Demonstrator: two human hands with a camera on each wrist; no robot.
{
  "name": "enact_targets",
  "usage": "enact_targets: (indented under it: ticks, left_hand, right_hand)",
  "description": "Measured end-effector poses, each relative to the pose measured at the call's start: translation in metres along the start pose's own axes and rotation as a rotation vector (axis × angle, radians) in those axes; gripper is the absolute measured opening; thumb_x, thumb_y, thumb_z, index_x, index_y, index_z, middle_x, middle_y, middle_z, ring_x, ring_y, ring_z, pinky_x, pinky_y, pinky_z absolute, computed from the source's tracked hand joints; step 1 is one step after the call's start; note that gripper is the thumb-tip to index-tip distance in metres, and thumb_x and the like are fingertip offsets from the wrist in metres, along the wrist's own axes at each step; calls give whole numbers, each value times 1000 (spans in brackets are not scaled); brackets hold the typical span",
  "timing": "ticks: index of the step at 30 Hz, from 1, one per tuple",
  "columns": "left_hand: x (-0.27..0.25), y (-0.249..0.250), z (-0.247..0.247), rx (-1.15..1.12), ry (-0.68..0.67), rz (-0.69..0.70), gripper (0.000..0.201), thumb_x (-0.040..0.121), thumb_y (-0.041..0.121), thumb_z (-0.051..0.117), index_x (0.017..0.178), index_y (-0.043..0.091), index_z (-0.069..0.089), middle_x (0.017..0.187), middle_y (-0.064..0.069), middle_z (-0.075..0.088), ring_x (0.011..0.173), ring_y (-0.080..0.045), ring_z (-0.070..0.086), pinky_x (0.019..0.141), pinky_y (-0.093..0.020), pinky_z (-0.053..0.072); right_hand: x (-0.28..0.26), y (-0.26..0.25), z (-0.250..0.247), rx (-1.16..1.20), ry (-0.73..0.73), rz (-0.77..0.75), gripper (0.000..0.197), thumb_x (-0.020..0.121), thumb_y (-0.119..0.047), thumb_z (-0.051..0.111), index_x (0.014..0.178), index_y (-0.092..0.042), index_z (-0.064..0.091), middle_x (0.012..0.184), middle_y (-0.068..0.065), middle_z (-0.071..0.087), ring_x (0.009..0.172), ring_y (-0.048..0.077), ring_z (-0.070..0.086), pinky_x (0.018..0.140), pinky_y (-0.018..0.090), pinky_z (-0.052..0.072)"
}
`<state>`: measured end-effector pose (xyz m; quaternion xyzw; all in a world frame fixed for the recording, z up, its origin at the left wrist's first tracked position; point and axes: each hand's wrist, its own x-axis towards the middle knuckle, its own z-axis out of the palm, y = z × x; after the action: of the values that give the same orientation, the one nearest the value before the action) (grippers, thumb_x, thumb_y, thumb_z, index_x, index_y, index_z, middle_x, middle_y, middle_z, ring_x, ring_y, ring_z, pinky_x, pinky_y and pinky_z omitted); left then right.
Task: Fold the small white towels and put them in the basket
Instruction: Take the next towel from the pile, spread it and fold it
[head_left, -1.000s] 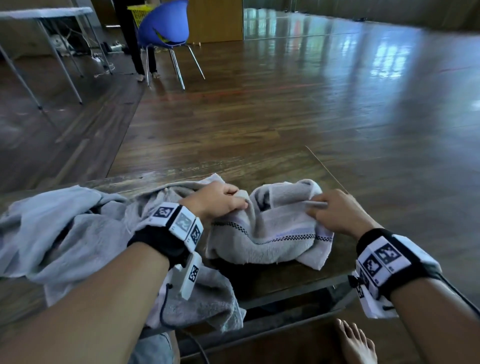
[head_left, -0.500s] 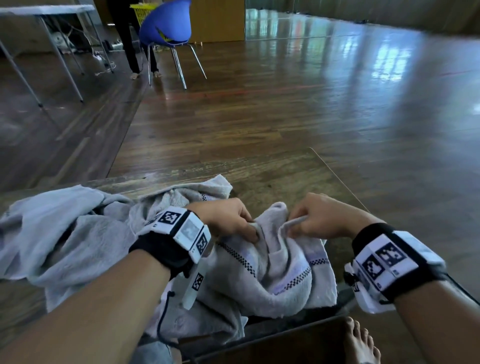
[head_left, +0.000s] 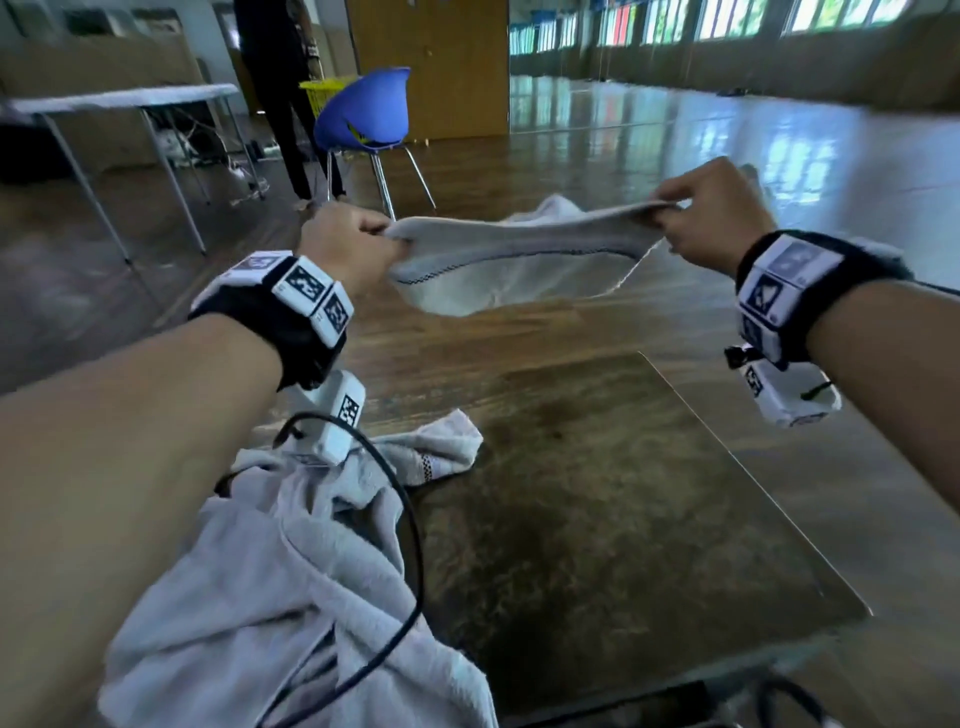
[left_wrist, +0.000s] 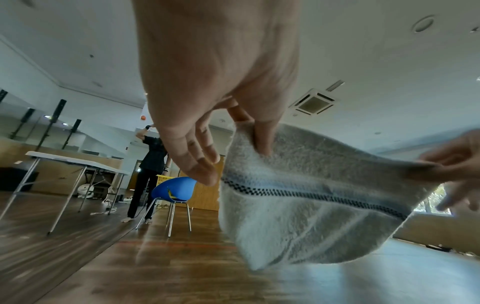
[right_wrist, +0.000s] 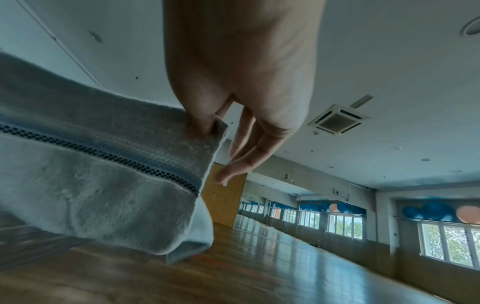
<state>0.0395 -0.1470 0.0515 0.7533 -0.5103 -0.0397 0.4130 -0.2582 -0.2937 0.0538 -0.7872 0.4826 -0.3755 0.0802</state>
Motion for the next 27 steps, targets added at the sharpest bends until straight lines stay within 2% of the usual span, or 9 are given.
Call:
enact_targets:
  ticks: [5, 10, 12, 14, 16, 19, 22, 25, 27]
  left_hand:
    - [-7, 2, 16, -251, -126, -202, 4, 85, 13, 77, 87, 10, 76, 80, -17, 70, 63, -33, 70, 60, -43, 63]
    - [-14, 2, 47, -540, -164, -320, 18, 88, -1, 70, 105, -8, 66, 79, -13, 67, 78, -25, 70, 68, -27, 62]
    - [-13, -1, 55, -396, -41, -247, 20, 84, 9, 78, 101, 0, 74, 81, -10, 70, 74, -17, 67, 72, -23, 59]
    - [-16, -1, 59, -187, 120, -111, 16, 83, 21, 79, 97, 13, 79, 83, -5, 71, 73, -13, 61, 61, -16, 47]
    - [-22, 0, 60, -163, 181, -33, 14, 85, 23, 76, 96, 16, 79, 82, -4, 71, 72, -13, 59, 54, -14, 40]
    - [-34, -6, 63, -58, 19, -118, 12, 88, 15, 72, 97, 11, 79, 82, -6, 70, 73, -16, 59, 61, -19, 44]
    - [-51, -20, 65, 72, -142, -191, 13, 88, 13, 72, 99, 9, 79, 90, -10, 74, 76, -19, 61, 63, -24, 45]
    - [-75, -29, 65, 207, -339, -159, 17, 83, 18, 79, 97, 8, 80, 92, -12, 76, 79, -22, 66, 67, -28, 49]
    - [-92, -35, 63, 249, -441, -117, 15, 82, 17, 80, 94, 8, 81, 88, -13, 76, 78, -22, 65, 68, -31, 49]
  right_hand:
    - [0, 21, 13, 173, -73, 110, 18, 86, 2, 68, 82, -11, 78, 88, 20, 74, 90, 41, 70, 89, 53, 58]
    - [1, 50, 27, 260, -102, 242, 25, 79, -2, 80, 75, -27, 79, 77, 2, 75, 83, 24, 74, 79, 34, 62]
    - [-1, 58, 29, 319, -41, 217, 28, 81, -10, 82, 70, -35, 77, 77, -6, 75, 80, 13, 72, 69, 21, 56]
    - [-7, 60, 30, 361, 45, 128, 34, 84, -12, 80, 69, -42, 75, 74, -18, 74, 71, -7, 67, 58, 9, 51]
    - [-19, 62, 32, 367, 96, 27, 30, 86, -15, 79, 76, -43, 78, 69, -27, 71, 66, -12, 64, 54, 5, 49]
    - [-37, 72, 35, 210, -95, 46, 14, 86, -21, 80, 99, -26, 81, 81, -11, 78, 69, -1, 64, 55, 10, 45]
    - [-59, 80, 35, 20, -303, -3, 7, 87, -21, 78, 92, -24, 82, 46, -23, 60, 45, -5, 52, 50, 11, 37]
    - [-90, 81, 31, -88, -315, -61, 8, 87, -20, 76, 86, -23, 84, 56, -10, 68, 54, 3, 50, 67, 22, 35]
    - [-113, 83, 23, -99, -348, -29, 11, 87, -24, 77, 79, -21, 83, 49, -13, 60, 54, 4, 48, 67, 25, 32]
